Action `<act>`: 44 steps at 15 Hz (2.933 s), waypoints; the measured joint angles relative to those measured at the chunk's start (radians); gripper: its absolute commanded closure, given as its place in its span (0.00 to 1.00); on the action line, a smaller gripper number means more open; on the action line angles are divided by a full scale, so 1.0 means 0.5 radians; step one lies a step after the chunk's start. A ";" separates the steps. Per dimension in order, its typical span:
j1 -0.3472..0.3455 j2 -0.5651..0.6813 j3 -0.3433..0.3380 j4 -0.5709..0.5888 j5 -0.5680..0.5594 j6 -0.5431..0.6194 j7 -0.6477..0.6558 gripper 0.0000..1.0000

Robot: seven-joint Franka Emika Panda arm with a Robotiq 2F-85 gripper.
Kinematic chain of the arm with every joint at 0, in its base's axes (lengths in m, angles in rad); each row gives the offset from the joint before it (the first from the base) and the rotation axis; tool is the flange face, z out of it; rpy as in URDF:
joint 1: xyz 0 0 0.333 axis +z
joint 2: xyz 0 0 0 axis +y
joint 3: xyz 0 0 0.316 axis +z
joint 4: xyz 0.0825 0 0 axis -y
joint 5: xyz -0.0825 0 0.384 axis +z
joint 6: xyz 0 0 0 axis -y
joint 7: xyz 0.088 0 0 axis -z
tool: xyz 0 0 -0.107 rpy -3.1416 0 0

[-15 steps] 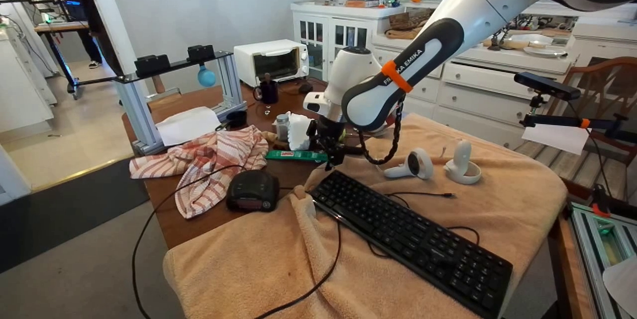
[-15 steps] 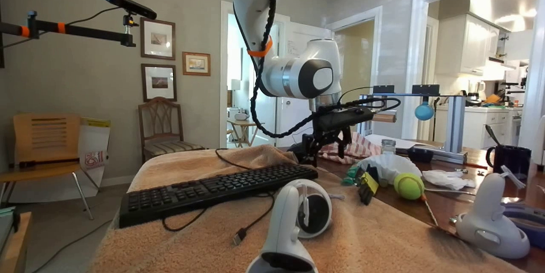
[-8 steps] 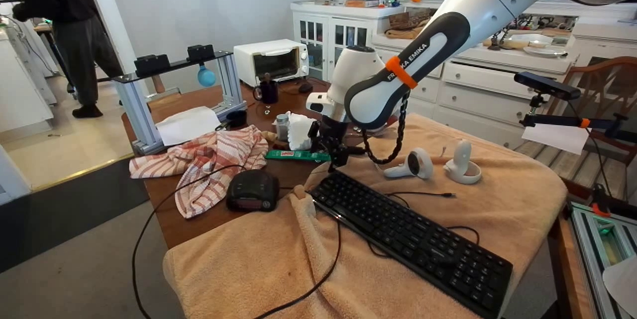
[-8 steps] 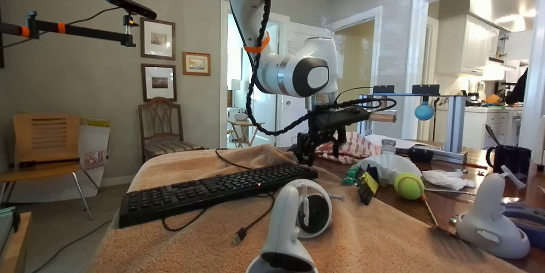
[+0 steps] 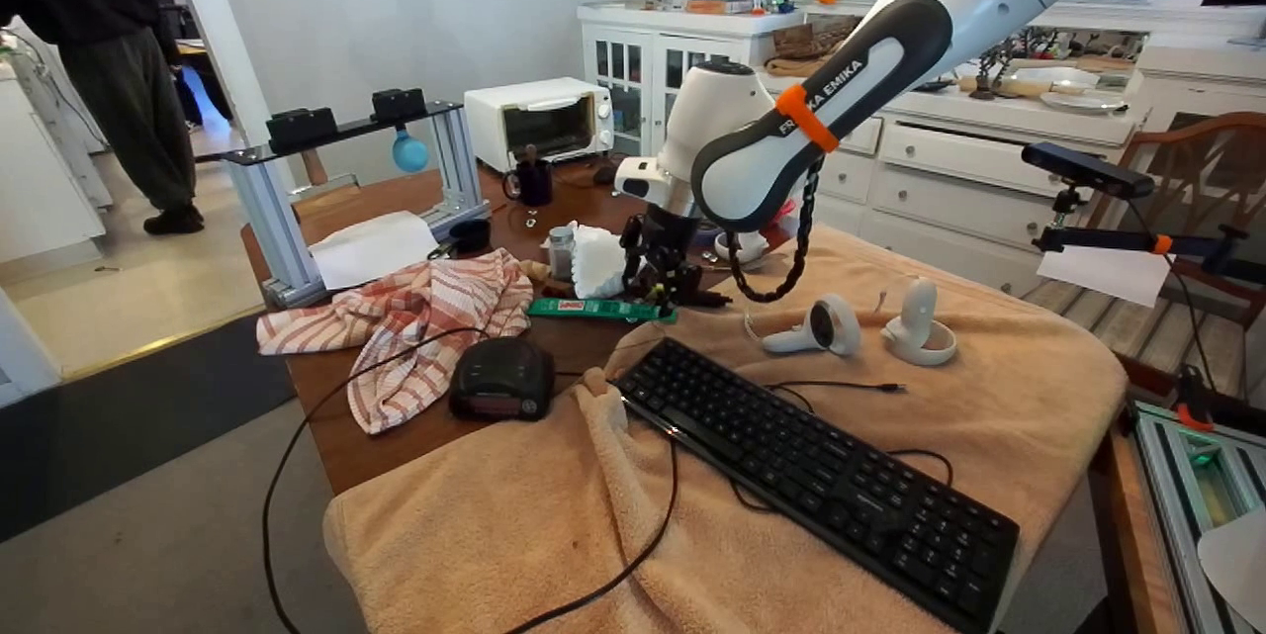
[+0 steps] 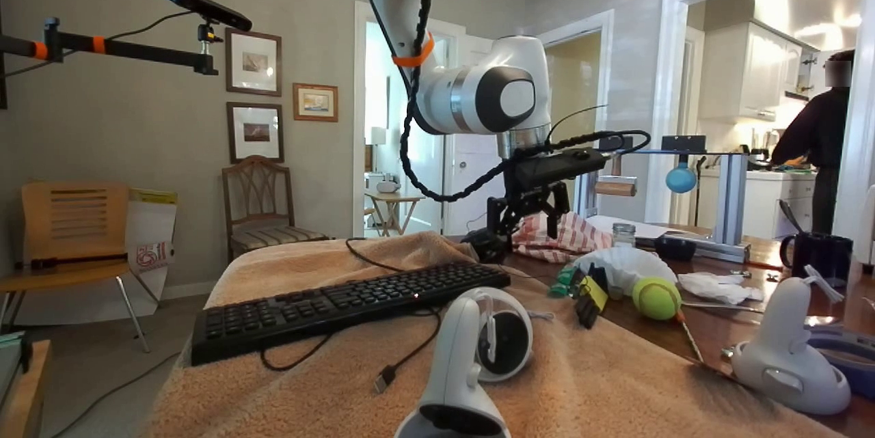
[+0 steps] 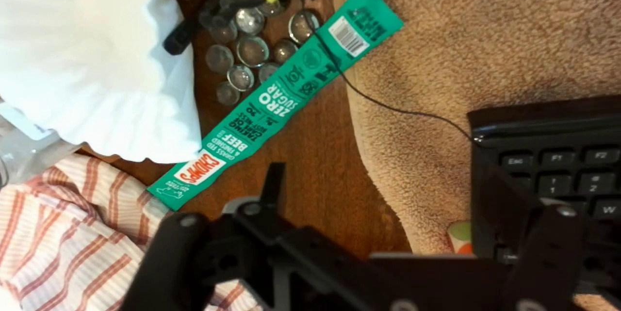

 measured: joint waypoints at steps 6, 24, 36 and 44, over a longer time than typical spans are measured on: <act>0.053 -0.082 -0.004 -0.133 0.000 -0.070 0.000 0.03; 0.094 0.090 0.035 0.014 0.078 -0.070 -0.001 1.00; 0.200 0.049 0.050 0.183 -0.003 0.223 -0.094 1.00; 0.194 -0.006 0.175 0.262 -0.165 0.698 -0.443 1.00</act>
